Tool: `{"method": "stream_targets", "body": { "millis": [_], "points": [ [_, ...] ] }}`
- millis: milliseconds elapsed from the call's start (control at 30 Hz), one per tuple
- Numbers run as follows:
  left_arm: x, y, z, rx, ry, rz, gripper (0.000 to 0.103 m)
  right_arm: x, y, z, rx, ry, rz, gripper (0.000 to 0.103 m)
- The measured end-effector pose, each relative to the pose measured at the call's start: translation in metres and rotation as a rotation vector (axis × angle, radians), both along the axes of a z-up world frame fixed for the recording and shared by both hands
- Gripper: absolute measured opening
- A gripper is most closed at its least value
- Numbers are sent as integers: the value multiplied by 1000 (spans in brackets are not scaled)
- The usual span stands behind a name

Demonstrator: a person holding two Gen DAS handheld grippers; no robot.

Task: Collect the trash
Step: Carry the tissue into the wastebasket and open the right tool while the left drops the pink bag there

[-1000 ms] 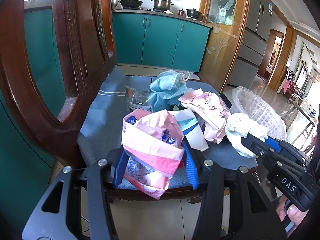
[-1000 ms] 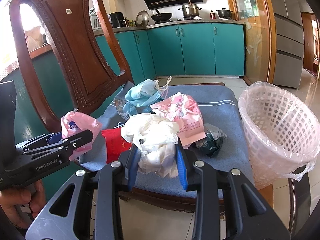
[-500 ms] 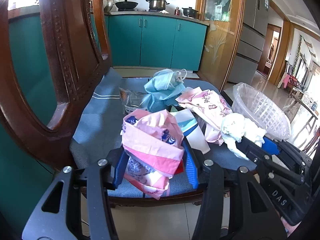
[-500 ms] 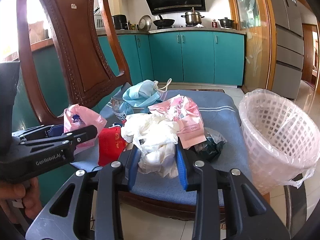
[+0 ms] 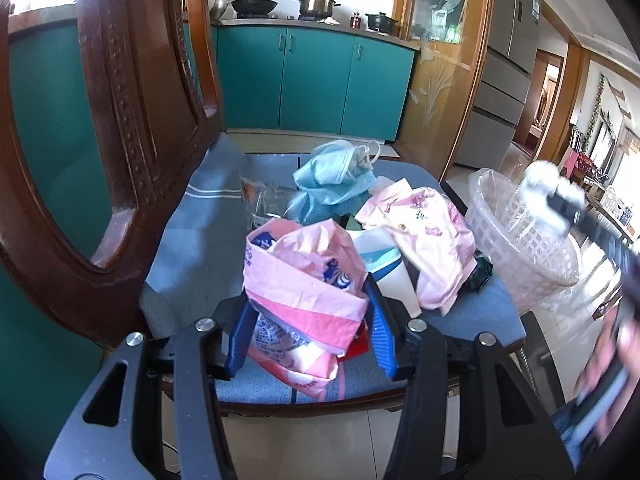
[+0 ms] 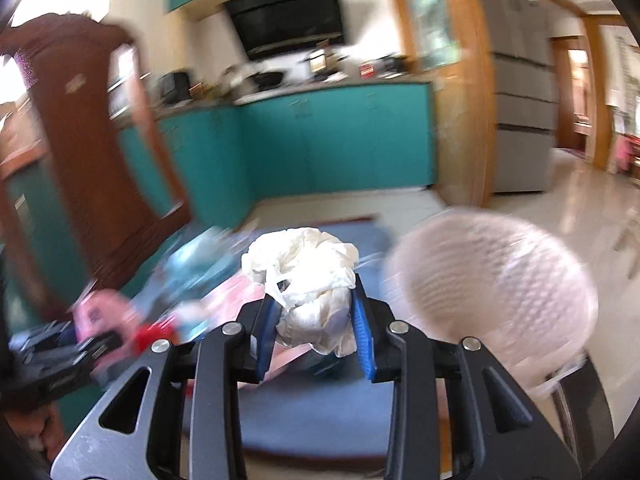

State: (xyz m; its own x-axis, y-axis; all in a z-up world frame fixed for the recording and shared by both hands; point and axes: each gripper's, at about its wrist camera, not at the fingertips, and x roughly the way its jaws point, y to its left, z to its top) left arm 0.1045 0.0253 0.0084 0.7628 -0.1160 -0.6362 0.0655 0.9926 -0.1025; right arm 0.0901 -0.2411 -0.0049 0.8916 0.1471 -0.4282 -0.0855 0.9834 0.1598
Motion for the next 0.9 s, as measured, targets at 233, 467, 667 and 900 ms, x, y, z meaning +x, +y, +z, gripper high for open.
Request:
{"method": "stream_targets", "body": {
  "millis": [233, 467, 667, 900],
  "points": [
    [1, -25, 9, -28, -13, -55, 51, 46, -94, 9, 9, 18, -246, 34],
    [4, -72, 24, -17, -28, -146, 51, 70, -137, -26, 64, 177, -315, 83],
    [32, -149, 62, -51, -55, -300, 51, 32, -183, -7, 243, 49, -479, 99],
    [93, -276, 60, -56, -8, -502, 52, 5, -220, -4, 400, -58, -554, 100]
  ]
}}
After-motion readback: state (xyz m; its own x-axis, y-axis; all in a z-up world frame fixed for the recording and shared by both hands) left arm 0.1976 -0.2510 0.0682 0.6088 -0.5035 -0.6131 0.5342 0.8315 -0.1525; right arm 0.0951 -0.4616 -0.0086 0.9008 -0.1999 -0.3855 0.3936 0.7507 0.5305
